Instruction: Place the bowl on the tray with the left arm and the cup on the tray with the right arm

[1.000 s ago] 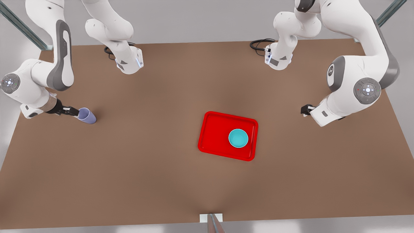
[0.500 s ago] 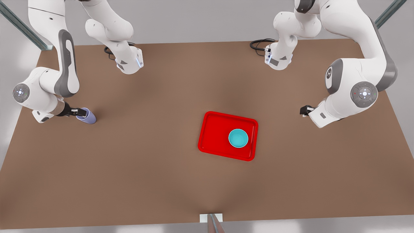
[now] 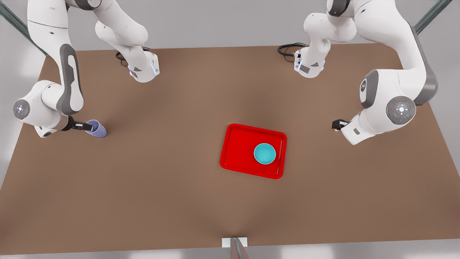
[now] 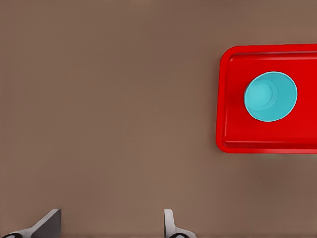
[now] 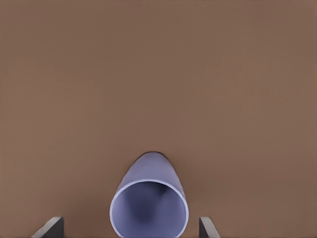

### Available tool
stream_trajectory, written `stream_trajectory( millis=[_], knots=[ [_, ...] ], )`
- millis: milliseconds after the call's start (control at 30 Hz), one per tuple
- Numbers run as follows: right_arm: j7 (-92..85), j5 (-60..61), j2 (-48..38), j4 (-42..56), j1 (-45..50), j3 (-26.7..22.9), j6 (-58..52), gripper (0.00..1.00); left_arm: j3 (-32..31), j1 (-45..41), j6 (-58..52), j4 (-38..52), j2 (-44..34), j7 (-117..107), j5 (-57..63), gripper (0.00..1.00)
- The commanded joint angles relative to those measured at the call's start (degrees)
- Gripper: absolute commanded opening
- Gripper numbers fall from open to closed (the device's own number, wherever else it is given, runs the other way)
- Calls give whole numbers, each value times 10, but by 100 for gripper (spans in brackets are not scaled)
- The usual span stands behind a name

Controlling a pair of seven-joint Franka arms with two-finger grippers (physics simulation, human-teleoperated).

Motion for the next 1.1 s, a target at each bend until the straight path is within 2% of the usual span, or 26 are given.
stream_trajectory(
  millis=[0,933,1067],
  knots=[
    [0,0,1,0,-3,-1,0,100,0,-1,0,0,0,-1,0,100],
    [-68,1,67,-25,-51,-1,39,100,0,-1,1,0,1,0,0,100],
    [-84,0,80,-37,-51,-1,54,92,0,-1,3,0,3,1,0,100]
  ],
)
